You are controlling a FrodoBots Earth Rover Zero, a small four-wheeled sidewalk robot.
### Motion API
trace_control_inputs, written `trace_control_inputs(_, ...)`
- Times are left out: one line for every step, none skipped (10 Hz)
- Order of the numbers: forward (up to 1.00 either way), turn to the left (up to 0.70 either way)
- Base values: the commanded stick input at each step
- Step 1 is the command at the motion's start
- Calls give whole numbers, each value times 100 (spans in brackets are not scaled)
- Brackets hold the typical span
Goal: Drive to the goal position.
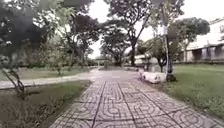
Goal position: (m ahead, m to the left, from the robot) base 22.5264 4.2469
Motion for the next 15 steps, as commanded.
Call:
trace_control_inputs(100, -24)
trace_control_inputs(100, -4)
trace_control_inputs(100, 0)
trace_control_inputs(100, 0)
trace_control_inputs(100, 0)
trace_control_inputs(100, 0)
trace_control_inputs(100, 0)
trace_control_inputs(100, 0)
trace_control_inputs(100, 0)
trace_control_inputs(100, 0)
trace_control_inputs(100, 3)
trace_control_inputs(100, 23)
trace_control_inputs(100, 27)
trace_control_inputs(100, 27)
trace_control_inputs(100, 27)
